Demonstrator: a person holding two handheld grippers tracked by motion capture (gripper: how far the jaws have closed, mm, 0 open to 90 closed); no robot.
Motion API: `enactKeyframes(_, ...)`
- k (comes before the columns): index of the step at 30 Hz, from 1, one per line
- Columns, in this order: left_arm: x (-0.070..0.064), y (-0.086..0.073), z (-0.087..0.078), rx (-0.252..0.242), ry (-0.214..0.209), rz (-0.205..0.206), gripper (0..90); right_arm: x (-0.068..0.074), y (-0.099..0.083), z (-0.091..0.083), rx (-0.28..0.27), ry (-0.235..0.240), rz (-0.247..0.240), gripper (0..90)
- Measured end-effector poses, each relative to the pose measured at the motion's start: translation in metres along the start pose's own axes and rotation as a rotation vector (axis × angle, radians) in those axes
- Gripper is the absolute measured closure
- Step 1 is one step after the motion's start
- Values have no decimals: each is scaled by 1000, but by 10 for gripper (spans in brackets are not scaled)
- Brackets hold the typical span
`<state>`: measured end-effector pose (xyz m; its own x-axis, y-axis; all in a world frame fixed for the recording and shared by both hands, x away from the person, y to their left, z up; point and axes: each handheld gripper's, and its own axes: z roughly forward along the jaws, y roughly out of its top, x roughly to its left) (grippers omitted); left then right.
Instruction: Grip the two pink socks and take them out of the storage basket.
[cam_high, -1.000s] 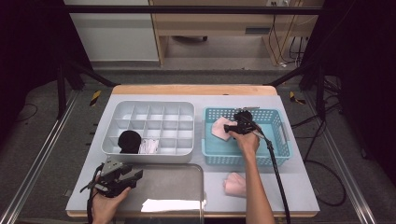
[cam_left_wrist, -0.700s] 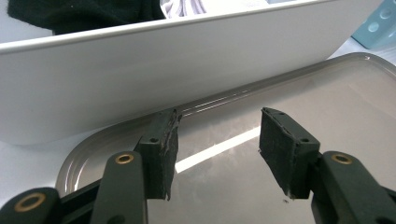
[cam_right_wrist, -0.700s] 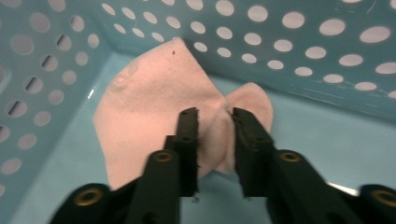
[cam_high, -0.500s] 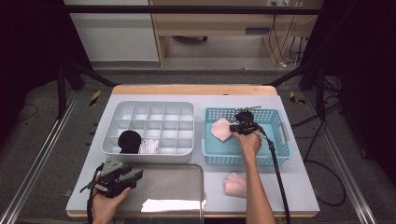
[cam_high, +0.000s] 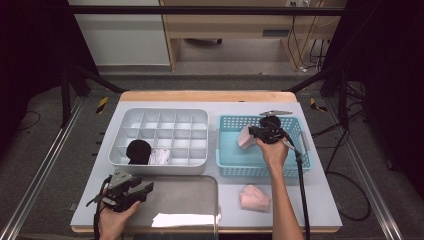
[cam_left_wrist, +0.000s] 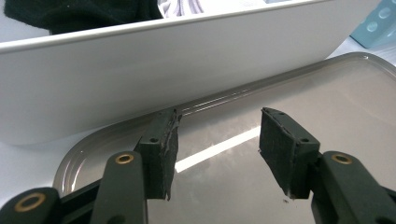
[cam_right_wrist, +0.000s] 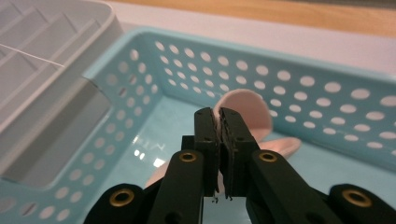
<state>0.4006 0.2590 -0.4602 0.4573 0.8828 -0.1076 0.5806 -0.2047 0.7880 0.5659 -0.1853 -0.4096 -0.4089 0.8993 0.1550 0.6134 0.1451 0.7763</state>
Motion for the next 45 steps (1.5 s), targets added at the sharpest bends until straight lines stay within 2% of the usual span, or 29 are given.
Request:
enactKeyframes(13,0,0,-2,-6,-1,-1,461,17,-3,-54,-167,36,-66,866)
enactKeyframes(18,-1,0,-1,0,0,5,461,22,-6,-77,-235,62,-75,866)
enactKeyframes(25,-1,1,-2,0,-1,3,460,31,-11,-106,-303,101,-97,865)
enactKeyframes(30,-2,1,-2,-2,-1,4,461,38,-21,-126,-334,129,-132,865)
enactKeyframes(38,-3,1,-3,-8,-5,5,461,50,-43,-148,-354,175,-154,865)
enactKeyframes(45,-4,1,-4,-15,-7,7,461,55,-65,-158,-337,207,-164,865)
